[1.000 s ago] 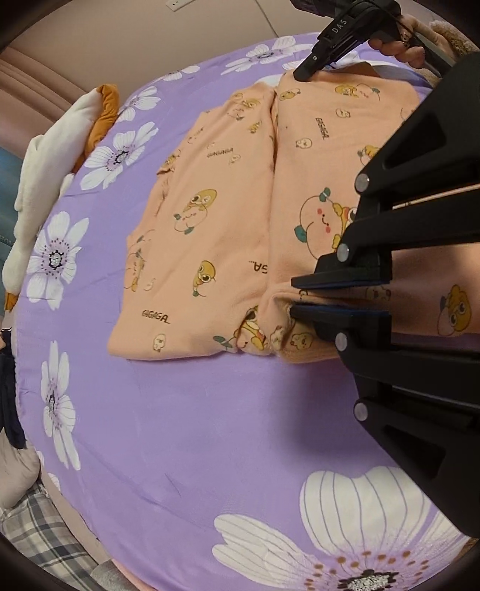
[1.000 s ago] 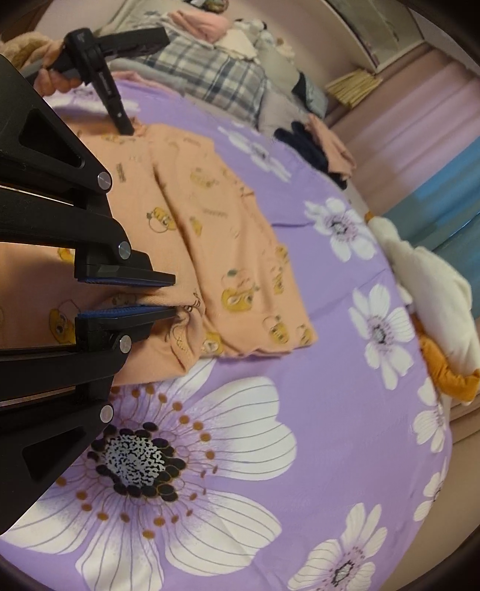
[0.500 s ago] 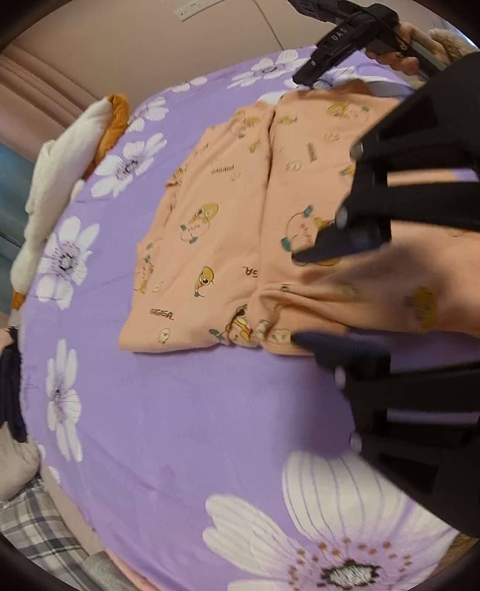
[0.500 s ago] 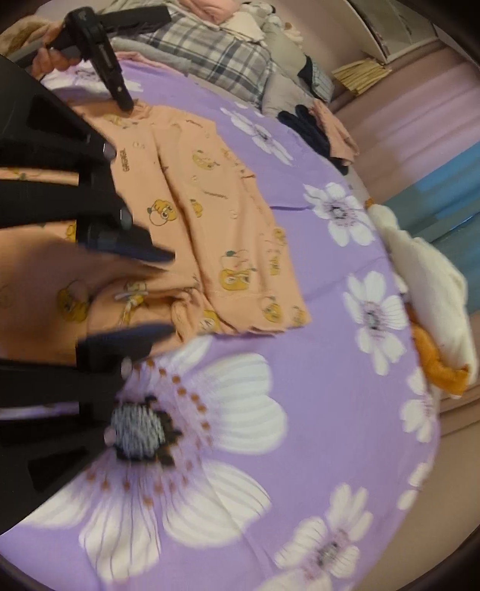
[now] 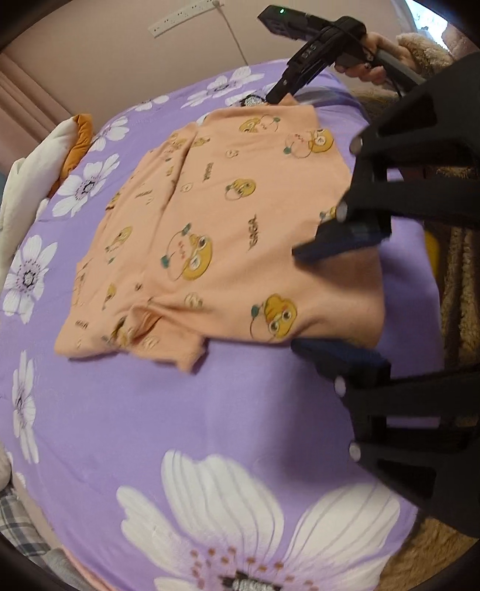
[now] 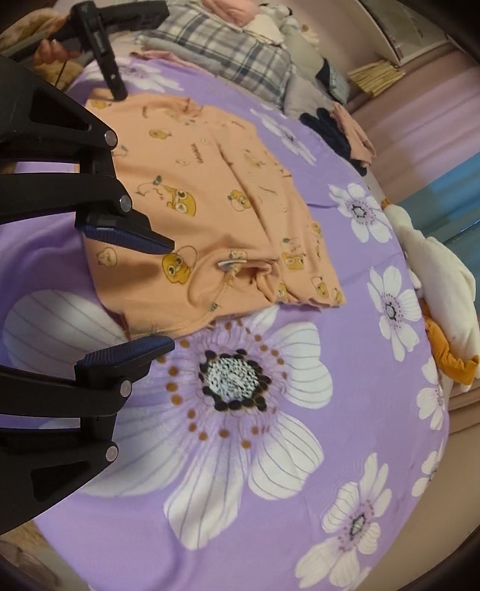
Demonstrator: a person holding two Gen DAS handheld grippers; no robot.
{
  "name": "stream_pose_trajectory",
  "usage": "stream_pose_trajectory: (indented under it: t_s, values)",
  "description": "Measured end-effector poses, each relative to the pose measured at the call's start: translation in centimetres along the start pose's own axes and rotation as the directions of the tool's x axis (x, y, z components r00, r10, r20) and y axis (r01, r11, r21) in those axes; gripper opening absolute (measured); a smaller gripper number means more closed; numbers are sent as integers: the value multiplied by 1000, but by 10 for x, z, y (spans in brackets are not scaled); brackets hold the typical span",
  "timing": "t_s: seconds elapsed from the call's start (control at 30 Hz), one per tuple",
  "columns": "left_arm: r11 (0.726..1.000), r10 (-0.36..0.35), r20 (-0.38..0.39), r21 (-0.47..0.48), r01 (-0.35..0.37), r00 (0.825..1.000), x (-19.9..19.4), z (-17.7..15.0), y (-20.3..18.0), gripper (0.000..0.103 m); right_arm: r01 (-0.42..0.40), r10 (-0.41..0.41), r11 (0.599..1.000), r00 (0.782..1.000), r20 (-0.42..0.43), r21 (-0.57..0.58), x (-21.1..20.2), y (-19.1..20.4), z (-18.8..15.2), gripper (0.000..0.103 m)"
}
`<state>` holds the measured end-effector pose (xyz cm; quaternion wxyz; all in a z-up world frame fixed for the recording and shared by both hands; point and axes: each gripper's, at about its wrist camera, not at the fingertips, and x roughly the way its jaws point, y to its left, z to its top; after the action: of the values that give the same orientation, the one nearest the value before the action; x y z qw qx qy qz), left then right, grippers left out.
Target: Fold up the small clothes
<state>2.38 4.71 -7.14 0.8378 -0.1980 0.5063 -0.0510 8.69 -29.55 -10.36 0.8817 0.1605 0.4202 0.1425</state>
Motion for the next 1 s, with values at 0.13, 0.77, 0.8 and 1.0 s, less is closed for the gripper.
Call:
stream_pose_trajectory:
  t_s: [0.13,0.77,0.8,1.0]
  values:
    - [1000,10,11,13,-11,1000,6,-2,-4,9,18,-18,1000,1000,2,-19,3,2,-6,34]
    - [987,-162,196,30,159,967,-120,-29,-25,5,-203,193,979,962,195,34,-135,17,-20,6]
    - [987,-163,200,31,160,966,-123,-32,-25,5,-205,195,978,960,201,30,-139,18,-21,6]
    - [987,-158,192,4,160,969,-139,-48,-20,5,-207,195,977,959,206,41,-152,20,-31,6]
